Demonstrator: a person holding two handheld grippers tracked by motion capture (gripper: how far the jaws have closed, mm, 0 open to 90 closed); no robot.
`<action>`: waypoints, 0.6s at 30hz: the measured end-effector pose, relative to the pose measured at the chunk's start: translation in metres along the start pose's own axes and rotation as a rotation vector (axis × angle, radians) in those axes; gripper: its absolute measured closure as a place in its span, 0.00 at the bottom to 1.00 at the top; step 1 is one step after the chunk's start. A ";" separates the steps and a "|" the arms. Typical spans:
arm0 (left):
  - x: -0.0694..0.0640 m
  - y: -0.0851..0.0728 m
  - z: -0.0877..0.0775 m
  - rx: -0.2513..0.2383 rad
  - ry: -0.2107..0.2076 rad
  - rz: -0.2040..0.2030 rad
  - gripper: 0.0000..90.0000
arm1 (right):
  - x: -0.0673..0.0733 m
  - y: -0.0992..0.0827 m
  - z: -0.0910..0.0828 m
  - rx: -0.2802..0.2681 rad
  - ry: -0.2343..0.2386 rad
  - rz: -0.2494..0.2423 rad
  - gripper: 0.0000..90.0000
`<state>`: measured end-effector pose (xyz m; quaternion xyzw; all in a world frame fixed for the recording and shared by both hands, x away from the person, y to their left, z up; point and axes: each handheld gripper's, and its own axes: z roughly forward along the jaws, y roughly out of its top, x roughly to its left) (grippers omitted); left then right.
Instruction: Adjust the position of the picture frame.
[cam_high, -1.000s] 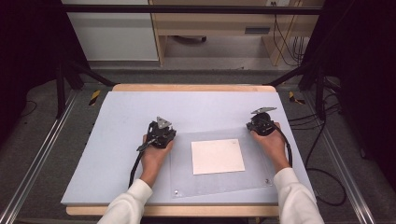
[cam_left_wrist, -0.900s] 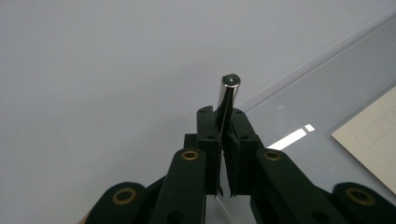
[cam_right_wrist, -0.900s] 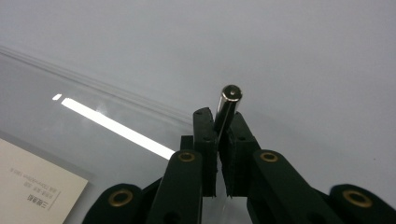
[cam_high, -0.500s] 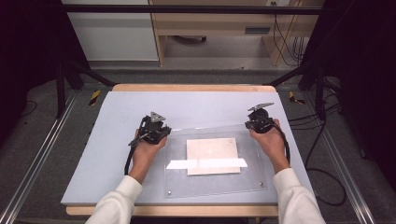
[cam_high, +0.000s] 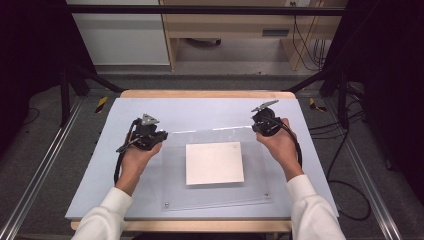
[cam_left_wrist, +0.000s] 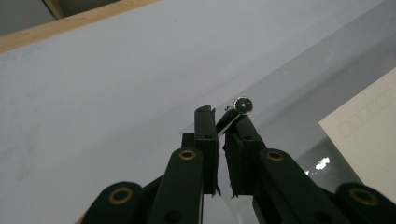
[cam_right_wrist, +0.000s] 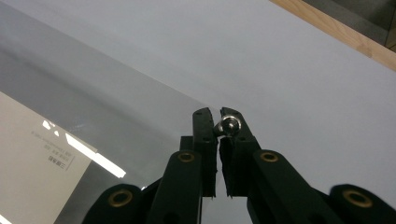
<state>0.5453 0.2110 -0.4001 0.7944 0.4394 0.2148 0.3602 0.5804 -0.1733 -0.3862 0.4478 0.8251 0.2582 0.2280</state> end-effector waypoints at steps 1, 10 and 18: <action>0.000 0.000 0.000 0.000 0.000 0.000 0.92 | 0.002 0.001 0.000 -0.004 0.004 -0.002 0.95; 0.012 0.002 -0.015 0.009 0.003 0.016 0.92 | 0.014 0.007 -0.002 0.001 0.024 -0.007 0.95; 0.022 0.010 -0.026 0.023 -0.014 0.025 0.92 | 0.026 0.018 -0.018 0.029 0.014 -0.002 0.95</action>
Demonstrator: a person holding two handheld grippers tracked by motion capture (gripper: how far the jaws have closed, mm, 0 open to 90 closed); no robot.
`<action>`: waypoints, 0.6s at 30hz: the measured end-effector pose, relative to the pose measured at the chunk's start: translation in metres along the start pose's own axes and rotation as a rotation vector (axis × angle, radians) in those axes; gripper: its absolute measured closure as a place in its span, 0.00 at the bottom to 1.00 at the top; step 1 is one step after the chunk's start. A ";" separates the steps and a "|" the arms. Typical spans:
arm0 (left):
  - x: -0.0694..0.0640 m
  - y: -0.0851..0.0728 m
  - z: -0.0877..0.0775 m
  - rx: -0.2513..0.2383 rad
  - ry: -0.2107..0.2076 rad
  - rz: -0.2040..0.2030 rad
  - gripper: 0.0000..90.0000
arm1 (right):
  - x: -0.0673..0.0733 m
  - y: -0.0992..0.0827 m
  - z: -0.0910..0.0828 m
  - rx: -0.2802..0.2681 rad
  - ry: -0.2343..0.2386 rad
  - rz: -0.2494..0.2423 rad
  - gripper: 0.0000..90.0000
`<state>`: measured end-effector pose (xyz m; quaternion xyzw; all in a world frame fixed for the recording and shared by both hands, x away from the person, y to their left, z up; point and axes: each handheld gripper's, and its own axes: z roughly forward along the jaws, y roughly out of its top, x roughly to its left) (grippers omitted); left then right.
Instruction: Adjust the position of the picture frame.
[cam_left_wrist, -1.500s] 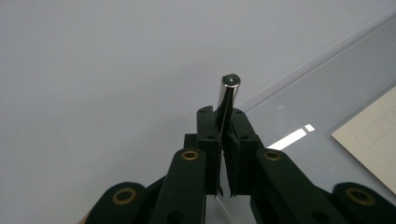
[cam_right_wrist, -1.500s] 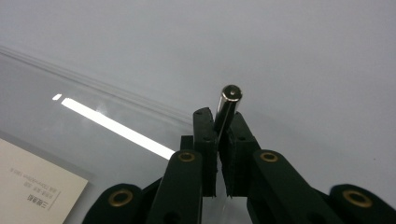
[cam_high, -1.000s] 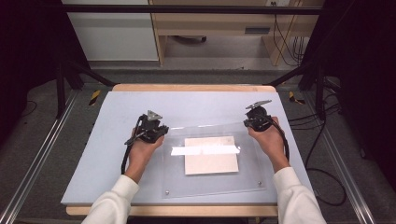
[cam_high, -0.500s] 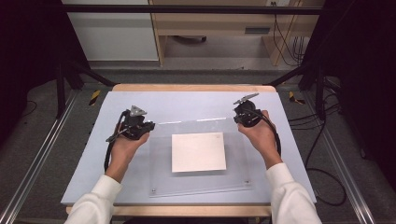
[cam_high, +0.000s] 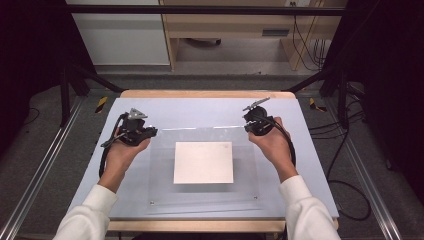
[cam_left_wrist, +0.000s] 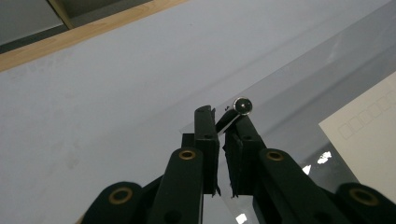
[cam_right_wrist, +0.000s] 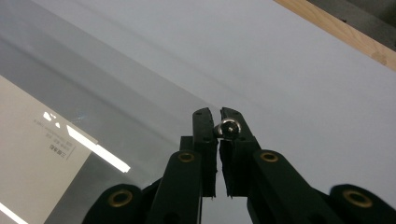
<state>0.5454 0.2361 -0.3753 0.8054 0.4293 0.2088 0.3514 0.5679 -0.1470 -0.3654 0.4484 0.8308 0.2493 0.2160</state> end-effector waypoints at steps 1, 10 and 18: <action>0.001 0.001 0.000 0.002 -0.003 0.002 0.92 | 0.001 0.001 -0.002 0.004 0.001 0.004 0.95; 0.004 -0.007 0.013 0.056 -0.024 0.016 0.92 | 0.007 -0.013 0.012 0.044 0.021 0.024 0.95; 0.001 -0.016 0.031 0.076 -0.038 0.005 0.92 | -0.001 -0.024 0.031 0.067 0.033 0.021 0.95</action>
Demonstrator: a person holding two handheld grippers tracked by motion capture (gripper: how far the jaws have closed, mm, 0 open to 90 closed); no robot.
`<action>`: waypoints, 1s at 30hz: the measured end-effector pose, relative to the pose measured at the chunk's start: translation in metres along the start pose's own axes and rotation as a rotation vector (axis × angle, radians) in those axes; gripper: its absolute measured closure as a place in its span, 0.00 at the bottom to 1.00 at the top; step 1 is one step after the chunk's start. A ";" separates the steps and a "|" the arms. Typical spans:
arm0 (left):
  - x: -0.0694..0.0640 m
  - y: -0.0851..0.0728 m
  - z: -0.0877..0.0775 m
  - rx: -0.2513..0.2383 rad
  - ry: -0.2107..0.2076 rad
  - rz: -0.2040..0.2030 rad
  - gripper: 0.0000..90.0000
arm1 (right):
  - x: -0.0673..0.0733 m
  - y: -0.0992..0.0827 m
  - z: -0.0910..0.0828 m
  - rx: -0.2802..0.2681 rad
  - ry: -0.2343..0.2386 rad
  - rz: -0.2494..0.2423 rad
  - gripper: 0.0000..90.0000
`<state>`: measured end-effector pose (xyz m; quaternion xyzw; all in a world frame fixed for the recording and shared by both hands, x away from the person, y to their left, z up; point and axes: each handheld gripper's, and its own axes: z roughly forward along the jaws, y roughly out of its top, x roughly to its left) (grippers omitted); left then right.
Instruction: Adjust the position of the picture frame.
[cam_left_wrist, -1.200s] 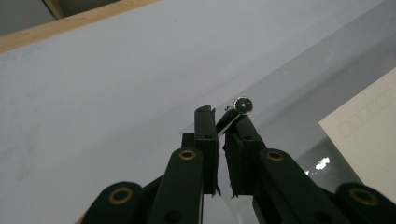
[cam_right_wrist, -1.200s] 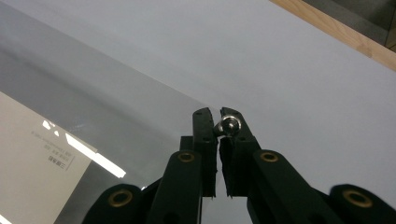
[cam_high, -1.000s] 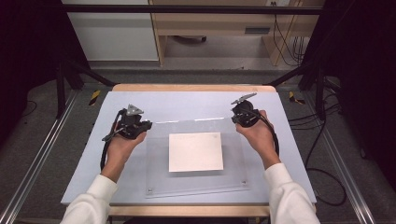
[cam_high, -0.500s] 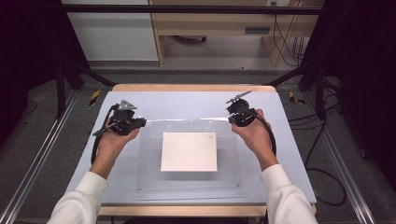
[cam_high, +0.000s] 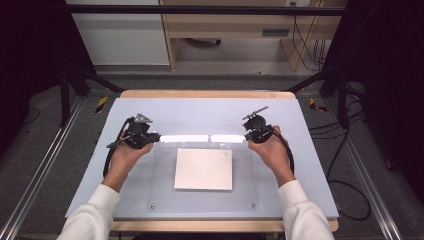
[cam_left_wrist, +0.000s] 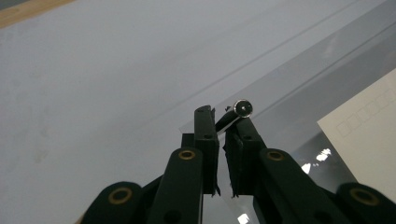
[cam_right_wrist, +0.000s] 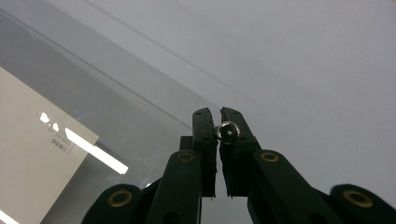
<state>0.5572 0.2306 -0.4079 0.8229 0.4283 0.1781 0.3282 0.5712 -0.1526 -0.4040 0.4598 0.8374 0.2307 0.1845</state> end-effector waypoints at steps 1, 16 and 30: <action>0.000 0.000 0.007 0.003 -0.006 -0.006 0.92 | -0.002 0.000 0.002 0.005 0.001 0.009 0.95; -0.002 -0.009 0.044 0.034 0.004 -0.022 0.94 | -0.017 -0.018 0.039 -0.002 0.046 0.068 0.95; -0.005 -0.013 0.051 0.012 0.024 -0.039 0.94 | -0.020 -0.028 0.045 -0.059 0.057 0.067 0.95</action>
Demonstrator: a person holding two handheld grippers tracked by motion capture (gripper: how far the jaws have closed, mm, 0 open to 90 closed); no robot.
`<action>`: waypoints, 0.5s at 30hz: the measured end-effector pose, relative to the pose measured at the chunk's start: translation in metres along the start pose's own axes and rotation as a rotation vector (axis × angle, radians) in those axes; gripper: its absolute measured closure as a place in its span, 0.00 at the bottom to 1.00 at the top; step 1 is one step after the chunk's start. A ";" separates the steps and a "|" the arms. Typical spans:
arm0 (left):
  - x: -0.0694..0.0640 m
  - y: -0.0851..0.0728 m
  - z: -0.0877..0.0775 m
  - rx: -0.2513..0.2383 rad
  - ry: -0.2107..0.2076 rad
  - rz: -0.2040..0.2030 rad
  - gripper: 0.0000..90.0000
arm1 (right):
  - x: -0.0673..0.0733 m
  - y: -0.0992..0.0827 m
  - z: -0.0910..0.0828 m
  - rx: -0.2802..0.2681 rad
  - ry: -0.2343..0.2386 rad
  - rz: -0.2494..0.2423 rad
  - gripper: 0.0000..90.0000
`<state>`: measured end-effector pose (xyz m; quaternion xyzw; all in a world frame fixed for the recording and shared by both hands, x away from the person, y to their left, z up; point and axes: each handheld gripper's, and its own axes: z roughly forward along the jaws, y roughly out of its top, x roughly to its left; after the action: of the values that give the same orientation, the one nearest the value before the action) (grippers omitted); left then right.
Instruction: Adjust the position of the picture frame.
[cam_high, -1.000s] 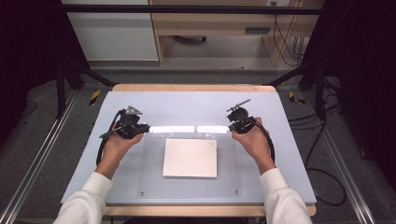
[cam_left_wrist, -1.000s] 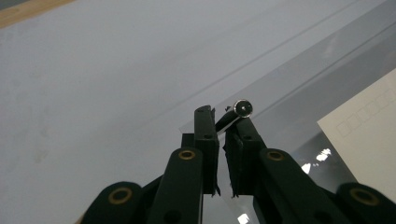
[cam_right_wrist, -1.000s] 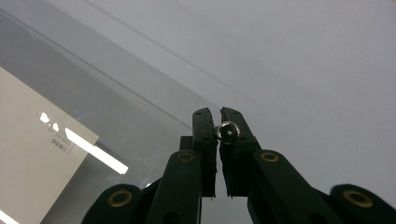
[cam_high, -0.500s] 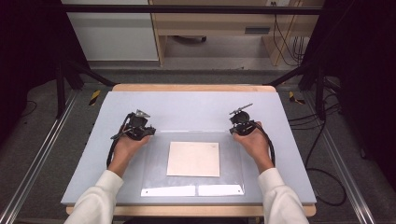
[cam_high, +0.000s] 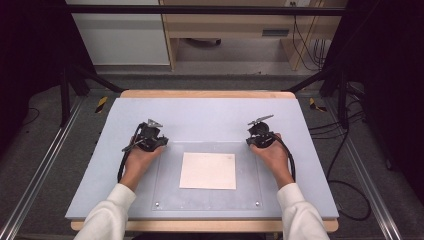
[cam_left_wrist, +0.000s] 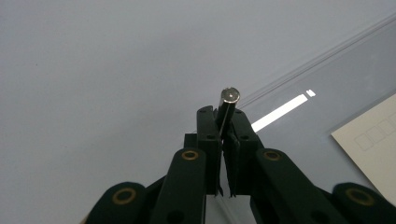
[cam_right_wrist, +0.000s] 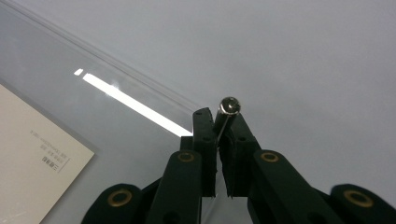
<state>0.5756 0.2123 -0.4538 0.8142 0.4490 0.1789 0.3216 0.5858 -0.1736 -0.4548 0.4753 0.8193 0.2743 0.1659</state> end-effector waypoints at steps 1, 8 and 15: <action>-0.001 -0.001 0.000 -0.007 0.003 -0.006 0.94 | 0.000 -0.001 0.000 -0.011 0.004 0.009 0.95; -0.001 -0.002 0.000 -0.013 0.012 0.003 0.94 | 0.000 -0.006 0.001 -0.045 -0.004 0.009 0.94; -0.002 -0.004 0.000 -0.026 0.021 -0.001 0.94 | 0.006 -0.010 -0.012 -0.176 -0.023 -0.019 0.78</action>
<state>0.5715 0.2125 -0.4565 0.8079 0.4505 0.1931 0.3274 0.5694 -0.1761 -0.4517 0.4541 0.7945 0.3385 0.2189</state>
